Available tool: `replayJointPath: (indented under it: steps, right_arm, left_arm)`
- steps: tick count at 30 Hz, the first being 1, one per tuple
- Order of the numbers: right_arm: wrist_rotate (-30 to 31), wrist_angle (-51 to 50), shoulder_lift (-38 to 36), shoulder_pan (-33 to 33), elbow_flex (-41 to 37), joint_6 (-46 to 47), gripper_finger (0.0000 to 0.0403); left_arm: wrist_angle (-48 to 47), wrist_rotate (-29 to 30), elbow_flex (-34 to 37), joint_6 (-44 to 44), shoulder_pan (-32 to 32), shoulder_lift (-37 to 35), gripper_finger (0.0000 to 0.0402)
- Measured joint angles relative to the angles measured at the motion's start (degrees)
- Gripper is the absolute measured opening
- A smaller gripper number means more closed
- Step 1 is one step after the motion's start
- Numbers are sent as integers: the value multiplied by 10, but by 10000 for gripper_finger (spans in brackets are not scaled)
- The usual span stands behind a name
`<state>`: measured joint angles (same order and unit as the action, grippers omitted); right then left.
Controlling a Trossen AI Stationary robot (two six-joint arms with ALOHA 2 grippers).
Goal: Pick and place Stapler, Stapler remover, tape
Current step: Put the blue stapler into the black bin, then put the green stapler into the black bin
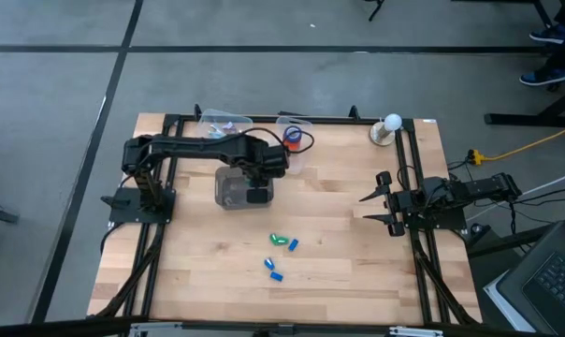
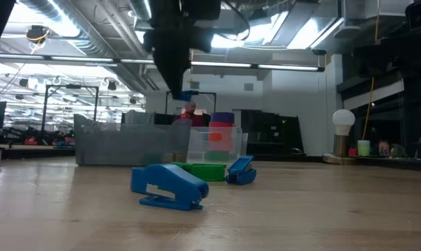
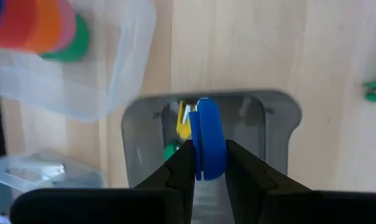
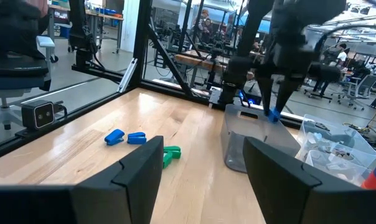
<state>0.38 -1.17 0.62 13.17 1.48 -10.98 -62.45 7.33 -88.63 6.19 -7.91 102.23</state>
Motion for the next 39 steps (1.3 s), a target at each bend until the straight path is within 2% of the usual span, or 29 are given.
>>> replayJointPath:
  steps: [6,13,17,39]
  right_arm:
    - [0,0,0,0,0,0,225]
    - [0,0,0,0,0,0,225]
    - [0,0,0,0,0,0,225]
    - [0,0,0,0,0,0,225]
  left_arm:
    - [20,0,66,-37,-1,0,64]
    - [114,-32,135,-70,5,0,81]
    - [159,-29,163,-90,9,0,92]
    - [175,-17,165,-105,11,0,152]
